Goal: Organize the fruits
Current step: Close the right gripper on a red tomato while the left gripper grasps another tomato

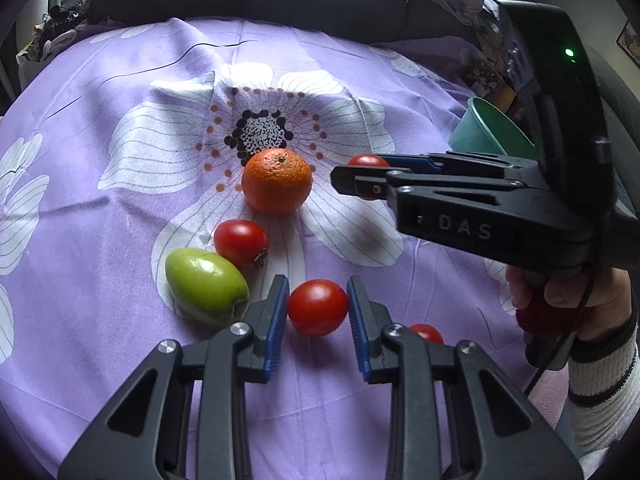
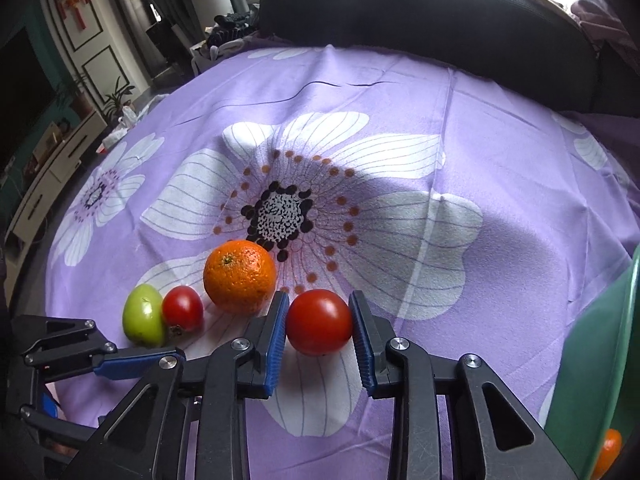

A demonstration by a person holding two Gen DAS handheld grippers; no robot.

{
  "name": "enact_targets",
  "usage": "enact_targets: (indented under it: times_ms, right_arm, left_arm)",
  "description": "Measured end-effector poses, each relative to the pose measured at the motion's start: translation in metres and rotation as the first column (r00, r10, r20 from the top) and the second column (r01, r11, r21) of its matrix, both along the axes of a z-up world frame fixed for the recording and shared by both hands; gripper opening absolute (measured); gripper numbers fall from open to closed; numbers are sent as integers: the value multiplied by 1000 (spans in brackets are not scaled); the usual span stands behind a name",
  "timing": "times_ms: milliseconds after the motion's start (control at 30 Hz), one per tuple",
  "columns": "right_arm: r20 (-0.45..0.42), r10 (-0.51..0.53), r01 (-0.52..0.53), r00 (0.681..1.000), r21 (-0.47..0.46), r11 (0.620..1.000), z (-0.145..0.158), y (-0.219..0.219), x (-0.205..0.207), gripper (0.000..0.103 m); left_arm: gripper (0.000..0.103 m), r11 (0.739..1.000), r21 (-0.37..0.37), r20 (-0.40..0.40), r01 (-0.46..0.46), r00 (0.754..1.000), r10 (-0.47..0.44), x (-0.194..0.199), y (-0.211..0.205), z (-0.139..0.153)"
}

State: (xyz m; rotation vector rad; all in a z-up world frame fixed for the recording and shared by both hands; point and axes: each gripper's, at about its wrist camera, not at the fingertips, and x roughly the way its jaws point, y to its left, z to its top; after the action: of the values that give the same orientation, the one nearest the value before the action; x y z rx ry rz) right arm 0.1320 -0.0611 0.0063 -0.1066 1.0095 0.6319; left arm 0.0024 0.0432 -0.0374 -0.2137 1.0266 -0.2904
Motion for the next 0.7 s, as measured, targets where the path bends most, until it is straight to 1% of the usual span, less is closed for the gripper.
enact_targets:
  times_ms: [133, 233, 433, 533, 700]
  right_arm:
    - [6, -27, 27, 1000, 44, 999, 12, -22, -16, 33]
    - [9, -38, 37, 999, 55, 998, 18, -35, -30, 33]
    - [-5, -71, 71, 997, 100, 992, 18, -55, -62, 33]
    - [-14, -91, 92, 996, 105, 990, 17, -64, -74, 33]
    - [12, -142, 140, 990, 100, 985, 22, -82, -86, 33]
  left_arm:
    - [29, 1000, 3, 9, 7, 1000, -7, -3, -5, 5]
    - [29, 1000, 5, 22, 13, 1000, -13, -6, -10, 11]
    - [29, 999, 13, 46, 34, 998, -35, -14, -22, 22]
    - [29, 999, 17, 52, 43, 998, -44, -13, -30, 25]
    - [29, 998, 25, 72, 64, 995, -66, -18, -42, 33]
